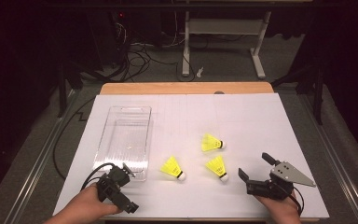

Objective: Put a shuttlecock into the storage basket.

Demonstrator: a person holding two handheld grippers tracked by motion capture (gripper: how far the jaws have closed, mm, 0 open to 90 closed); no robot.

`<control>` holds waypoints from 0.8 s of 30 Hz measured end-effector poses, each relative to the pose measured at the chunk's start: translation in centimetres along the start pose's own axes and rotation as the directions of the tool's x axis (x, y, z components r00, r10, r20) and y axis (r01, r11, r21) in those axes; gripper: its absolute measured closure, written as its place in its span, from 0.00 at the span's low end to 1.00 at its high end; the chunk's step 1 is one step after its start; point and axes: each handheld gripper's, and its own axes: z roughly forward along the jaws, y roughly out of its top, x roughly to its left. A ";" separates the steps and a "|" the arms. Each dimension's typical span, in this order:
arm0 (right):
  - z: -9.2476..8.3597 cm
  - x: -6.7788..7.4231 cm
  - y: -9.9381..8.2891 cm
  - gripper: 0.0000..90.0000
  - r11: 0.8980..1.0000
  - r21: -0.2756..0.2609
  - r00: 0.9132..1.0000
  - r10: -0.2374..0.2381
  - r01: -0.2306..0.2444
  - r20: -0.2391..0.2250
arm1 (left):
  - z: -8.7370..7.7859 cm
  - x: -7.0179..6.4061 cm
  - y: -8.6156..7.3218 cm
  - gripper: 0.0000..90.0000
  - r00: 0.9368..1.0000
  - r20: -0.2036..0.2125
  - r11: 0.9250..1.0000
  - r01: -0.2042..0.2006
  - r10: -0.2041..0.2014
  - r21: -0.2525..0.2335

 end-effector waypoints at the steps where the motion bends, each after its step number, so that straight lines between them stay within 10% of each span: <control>1: 0.0 0.0 0.0 0.00 1.000 0.000 1.000 0.000 0.000 0.000 | 0.0 0.0 0.0 0.01 1.000 0.000 1.000 0.000 0.000 0.000; 24: -0.1 0.0 0.0 0.00 1.000 -0.001 1.000 -0.002 0.002 -0.004 | 1.5 -4.9 0.6 0.01 0.995 0.065 0.996 -0.078 0.076 0.044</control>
